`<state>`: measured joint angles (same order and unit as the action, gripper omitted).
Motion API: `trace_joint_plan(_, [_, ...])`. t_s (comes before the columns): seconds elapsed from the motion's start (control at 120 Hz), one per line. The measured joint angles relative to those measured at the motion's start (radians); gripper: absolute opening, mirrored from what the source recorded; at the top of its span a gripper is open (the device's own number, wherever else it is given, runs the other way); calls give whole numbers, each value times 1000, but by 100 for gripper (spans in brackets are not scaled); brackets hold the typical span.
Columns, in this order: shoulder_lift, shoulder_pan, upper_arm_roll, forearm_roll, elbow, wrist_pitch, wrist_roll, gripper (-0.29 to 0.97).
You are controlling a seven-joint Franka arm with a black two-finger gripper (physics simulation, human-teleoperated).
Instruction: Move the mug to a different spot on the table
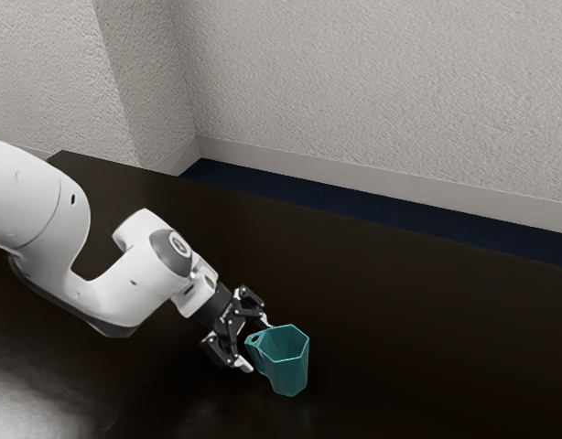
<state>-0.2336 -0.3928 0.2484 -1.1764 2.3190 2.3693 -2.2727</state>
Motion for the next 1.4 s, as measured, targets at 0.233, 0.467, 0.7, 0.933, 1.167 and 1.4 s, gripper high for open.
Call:
trace_joint_plan(0.233, [3, 3, -8, -14, 28, 1, -12, 62])
trace_joint_plan(0.467, [5, 3, -8, -24, 30, 2, -20, 41])
trace_joint_plan(0.7, [13, 4, -8, -33, 41, 1, -26, 34])
trace_joint_plan(0.933, [26, 3, -8, -46, 52, 0, -29, 30])
trace_joint_plan(1.167, [27, 2, -8, -60, 54, 0, -30, 18])
trace_joint_plan(1.4, [29, 0, -9, -70, 54, -1, -29, 7])
